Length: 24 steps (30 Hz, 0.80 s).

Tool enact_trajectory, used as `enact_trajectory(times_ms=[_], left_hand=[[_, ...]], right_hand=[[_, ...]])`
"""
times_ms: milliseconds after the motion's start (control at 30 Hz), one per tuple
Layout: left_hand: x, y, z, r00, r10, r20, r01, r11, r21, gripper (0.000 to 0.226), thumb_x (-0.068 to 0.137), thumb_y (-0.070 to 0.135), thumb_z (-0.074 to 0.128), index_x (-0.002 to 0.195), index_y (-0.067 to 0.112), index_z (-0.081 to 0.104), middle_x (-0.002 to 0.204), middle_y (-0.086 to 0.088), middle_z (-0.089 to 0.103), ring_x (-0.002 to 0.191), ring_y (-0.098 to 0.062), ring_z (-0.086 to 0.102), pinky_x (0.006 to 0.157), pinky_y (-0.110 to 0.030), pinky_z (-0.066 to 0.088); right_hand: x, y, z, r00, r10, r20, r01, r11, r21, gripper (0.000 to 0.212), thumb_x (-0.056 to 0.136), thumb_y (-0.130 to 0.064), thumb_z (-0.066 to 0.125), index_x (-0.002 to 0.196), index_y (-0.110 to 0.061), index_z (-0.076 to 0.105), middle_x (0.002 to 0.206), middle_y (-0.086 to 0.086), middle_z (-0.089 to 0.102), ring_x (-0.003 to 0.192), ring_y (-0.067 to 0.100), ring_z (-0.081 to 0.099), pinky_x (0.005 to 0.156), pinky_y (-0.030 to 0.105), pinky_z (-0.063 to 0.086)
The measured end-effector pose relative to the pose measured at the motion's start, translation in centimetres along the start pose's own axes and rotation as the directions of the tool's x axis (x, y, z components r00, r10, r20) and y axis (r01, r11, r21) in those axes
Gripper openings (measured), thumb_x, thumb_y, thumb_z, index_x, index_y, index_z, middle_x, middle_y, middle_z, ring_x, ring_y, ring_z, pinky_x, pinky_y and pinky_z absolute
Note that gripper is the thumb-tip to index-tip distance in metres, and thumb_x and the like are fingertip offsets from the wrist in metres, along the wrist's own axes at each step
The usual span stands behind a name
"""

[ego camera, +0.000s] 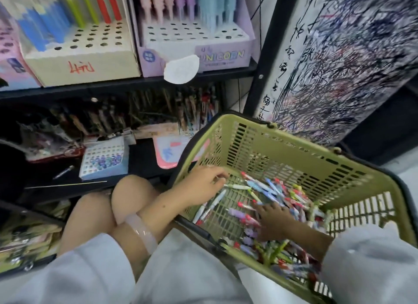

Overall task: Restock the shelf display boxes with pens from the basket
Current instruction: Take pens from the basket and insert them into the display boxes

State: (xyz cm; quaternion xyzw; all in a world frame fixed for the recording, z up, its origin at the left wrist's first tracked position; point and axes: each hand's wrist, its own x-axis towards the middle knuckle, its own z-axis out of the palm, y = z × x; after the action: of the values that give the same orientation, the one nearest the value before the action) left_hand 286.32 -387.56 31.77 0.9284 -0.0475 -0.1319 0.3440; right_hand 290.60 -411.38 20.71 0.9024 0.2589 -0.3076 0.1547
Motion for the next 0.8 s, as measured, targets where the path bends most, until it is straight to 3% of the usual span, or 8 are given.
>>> enact_trajectory(times_ms=[200,333,400,467,567,633,700,800], left_hand=[[-0.1,0.0,0.6,1.000,-0.023,0.006,0.023,0.999,-0.031,0.025,0.097,0.023,0.045,0.118,0.018,0.059,0.119,0.002,0.060,0.101,-0.010,0.055,0.087,-0.024,0.043],[-0.6,0.2,0.5,0.999,-0.043,-0.011,0.042,0.994,-0.104,0.023,0.097,0.023,0.045,0.114,0.022,0.060,0.112,0.002,0.062,0.097,-0.026,0.061,0.084,-0.039,0.051],[-0.8,0.2,0.4,0.999,-0.050,-0.015,0.048,0.992,-0.116,0.022,0.097,0.024,0.044,0.113,0.024,0.060,0.111,0.002,0.062,0.097,-0.026,0.061,0.085,-0.043,0.051],[-0.9,0.2,0.3,0.998,-0.055,-0.019,0.052,0.991,-0.121,0.022,0.097,0.026,0.044,0.111,0.025,0.060,0.109,-0.001,0.063,0.097,-0.027,0.061,0.086,-0.044,0.050],[-0.9,0.4,0.2,0.996,-0.083,-0.024,0.077,0.977,-0.197,0.021,0.097,0.023,0.043,0.110,0.025,0.059,0.106,-0.003,0.064,0.095,-0.026,0.061,0.087,-0.042,0.050],[-0.7,0.8,0.5,0.991,-0.130,-0.025,0.116,0.942,-0.315,0.020,0.097,0.022,0.044,0.113,0.025,0.056,0.110,0.001,0.061,0.098,-0.020,0.059,0.092,-0.039,0.048],[-0.6,1.8,1.1,0.983,-0.179,0.028,0.172,0.871,-0.461,0.023,0.095,0.028,0.047,0.118,0.029,0.050,0.117,0.003,0.058,0.103,-0.016,0.057,0.096,-0.038,0.045],[-0.8,3.6,2.2,0.971,-0.151,0.187,0.238,0.726,-0.645,0.053,0.086,0.048,0.055,0.133,0.033,0.036,0.129,0.008,0.049,0.118,-0.014,0.047,0.106,-0.039,0.033]], right_hand=[[0.3,-1.9,1.3,1.000,0.012,-0.015,-0.014,0.992,-0.125,0.088,0.084,-0.049,0.056,0.148,-0.014,0.006,0.136,0.014,0.045,0.134,0.038,0.022,0.102,0.049,0.029],[0.5,-2.5,1.8,0.999,-0.005,-0.042,0.006,1.000,0.025,0.086,0.085,-0.045,0.057,0.148,-0.019,0.004,0.132,0.015,0.051,0.132,0.037,0.027,0.104,0.047,0.028],[0.2,-2.4,1.4,0.994,-0.025,-0.104,0.039,0.990,0.132,0.081,0.085,-0.038,0.058,0.147,-0.019,0.009,0.119,0.014,0.059,0.120,0.034,0.043,0.096,0.040,0.037],[-0.4,-2.1,0.0,0.975,-0.076,-0.207,0.130,0.956,0.262,0.072,0.085,-0.025,0.057,0.145,-0.021,0.016,0.102,0.009,0.064,0.087,0.024,0.058,0.070,0.026,0.047],[-1.0,-0.9,-3.5,0.958,-0.069,-0.278,0.240,0.720,0.651,0.081,0.085,-0.008,0.056,0.148,-0.026,0.008,0.112,0.008,0.061,0.058,0.012,0.052,0.046,0.017,0.039],[-1.9,-0.3,-6.4,0.934,-0.046,-0.356,0.336,0.456,0.824,0.091,0.083,-0.002,0.054,0.146,-0.038,-0.001,0.145,0.000,0.036,0.071,0.015,0.061,0.055,0.021,0.050],[-2.9,-0.8,-9.1,0.897,-0.015,-0.441,0.426,0.290,0.857,0.094,0.084,-0.004,0.054,0.142,-0.050,-0.004,0.145,-0.017,0.023,0.103,0.005,0.056,0.072,0.024,0.056],[-3.6,-2.6,-12.4,0.877,0.048,-0.477,0.478,0.001,0.878,0.082,0.086,-0.002,0.050,0.143,-0.046,0.011,0.121,-0.001,0.050,0.092,0.004,0.054,0.074,0.021,0.053]])
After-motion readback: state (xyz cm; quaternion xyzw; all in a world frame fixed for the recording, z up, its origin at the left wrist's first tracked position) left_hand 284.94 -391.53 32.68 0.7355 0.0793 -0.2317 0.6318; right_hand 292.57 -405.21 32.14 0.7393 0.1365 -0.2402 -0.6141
